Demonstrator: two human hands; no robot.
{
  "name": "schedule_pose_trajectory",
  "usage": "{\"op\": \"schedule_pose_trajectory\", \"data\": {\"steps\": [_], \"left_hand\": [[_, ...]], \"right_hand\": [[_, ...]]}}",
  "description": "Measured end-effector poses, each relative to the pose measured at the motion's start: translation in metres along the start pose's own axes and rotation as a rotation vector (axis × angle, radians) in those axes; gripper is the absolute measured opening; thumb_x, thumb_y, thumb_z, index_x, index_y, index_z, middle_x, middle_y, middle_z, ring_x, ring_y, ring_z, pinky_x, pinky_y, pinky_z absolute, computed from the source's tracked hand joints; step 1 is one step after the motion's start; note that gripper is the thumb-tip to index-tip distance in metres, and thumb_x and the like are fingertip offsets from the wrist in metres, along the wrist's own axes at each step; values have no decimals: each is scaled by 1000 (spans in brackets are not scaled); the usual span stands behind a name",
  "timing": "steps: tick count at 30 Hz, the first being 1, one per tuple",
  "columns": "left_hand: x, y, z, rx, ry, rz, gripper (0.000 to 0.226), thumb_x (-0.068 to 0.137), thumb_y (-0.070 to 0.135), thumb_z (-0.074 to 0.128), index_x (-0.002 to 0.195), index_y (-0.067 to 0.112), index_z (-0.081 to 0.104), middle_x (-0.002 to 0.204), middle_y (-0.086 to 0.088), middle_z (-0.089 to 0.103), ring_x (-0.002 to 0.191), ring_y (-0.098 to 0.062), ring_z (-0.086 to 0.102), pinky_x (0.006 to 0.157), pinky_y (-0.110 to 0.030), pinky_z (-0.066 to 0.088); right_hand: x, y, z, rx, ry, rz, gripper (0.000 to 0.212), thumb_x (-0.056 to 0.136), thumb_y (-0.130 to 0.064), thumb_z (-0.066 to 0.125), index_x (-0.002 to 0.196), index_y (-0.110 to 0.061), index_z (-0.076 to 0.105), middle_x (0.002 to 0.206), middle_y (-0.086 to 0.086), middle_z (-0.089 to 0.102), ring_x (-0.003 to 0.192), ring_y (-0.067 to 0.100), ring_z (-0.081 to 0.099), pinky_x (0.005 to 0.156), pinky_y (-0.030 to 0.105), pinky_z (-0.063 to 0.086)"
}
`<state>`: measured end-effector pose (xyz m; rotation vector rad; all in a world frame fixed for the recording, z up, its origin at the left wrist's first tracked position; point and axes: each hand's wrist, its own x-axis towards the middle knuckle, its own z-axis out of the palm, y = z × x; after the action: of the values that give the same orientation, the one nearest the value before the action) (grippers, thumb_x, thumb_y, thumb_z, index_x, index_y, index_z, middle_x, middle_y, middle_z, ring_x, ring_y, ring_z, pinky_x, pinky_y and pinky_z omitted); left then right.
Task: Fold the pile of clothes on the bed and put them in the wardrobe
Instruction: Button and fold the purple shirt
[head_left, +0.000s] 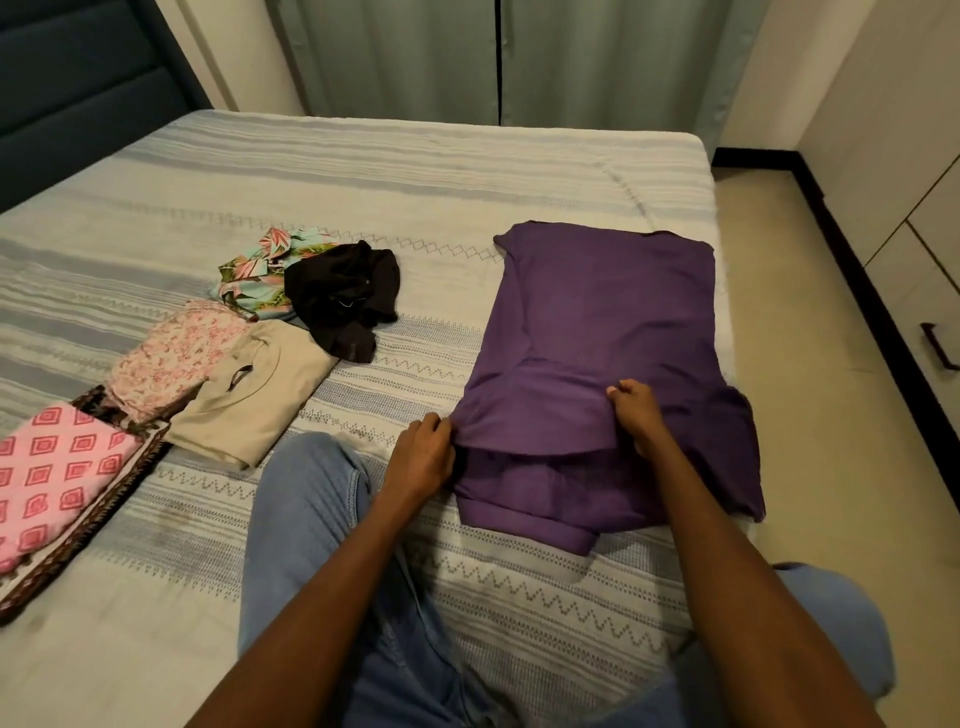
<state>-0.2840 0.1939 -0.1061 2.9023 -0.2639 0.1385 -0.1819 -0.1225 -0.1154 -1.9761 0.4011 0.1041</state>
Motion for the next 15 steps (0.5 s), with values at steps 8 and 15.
{"op": "schedule_pose_trajectory", "data": {"steps": [8,15], "left_hand": [[-9,5,7,-44,-159,195,46,83,19,70,126,10,54,116,-12,53,96,-30,50,80,-43,47],[-13,3,2,-133,-210,184,25,85,5,61,110,1,63,108,-17,58,94,-34,57,76,-33,46]], "right_hand": [[-7,14,-30,-222,133,14,29,97,-16,54,118,0,67,125,24,64,114,43,58,93,41,45],[-11,26,-35,-285,146,-32,33,101,-24,51,128,-10,63,132,22,60,119,45,55,99,46,44]]}}
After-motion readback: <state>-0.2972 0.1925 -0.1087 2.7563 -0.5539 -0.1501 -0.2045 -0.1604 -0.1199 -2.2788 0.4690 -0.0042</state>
